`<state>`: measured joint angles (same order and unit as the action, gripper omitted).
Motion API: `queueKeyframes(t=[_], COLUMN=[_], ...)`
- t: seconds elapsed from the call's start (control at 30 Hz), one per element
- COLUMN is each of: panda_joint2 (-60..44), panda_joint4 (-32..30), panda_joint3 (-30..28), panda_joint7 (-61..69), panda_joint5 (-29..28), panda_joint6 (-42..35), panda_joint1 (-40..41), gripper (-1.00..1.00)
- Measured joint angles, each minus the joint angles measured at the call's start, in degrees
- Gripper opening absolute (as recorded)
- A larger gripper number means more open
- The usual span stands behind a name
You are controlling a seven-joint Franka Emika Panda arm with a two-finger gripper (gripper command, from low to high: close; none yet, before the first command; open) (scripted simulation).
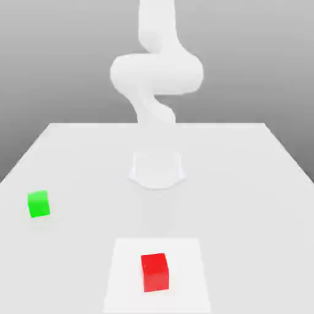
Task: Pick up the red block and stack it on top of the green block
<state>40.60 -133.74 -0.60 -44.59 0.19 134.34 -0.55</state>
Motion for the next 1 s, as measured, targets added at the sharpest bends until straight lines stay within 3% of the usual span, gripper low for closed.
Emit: queueKeyframes(t=[0.7,0.9,0.93,1.0], panda_joint2=[-44.0,-56.4,-57.9,-57.9], panda_joint4=[-16.5,-15.9,-15.7,-15.7], panda_joint3=[-2.6,-1.6,-1.4,-1.4], panda_joint7=[10.0,11.4,11.6,11.6], panda_joint5=[0.9,2.1,2.3,2.3], panda_joint6=[21.5,31.2,32.4,32.4], panda_joint1=[-2.3,-1.5,-1.3,-1.3], gripper=[0.0,0.0,-1.0,-1.0])
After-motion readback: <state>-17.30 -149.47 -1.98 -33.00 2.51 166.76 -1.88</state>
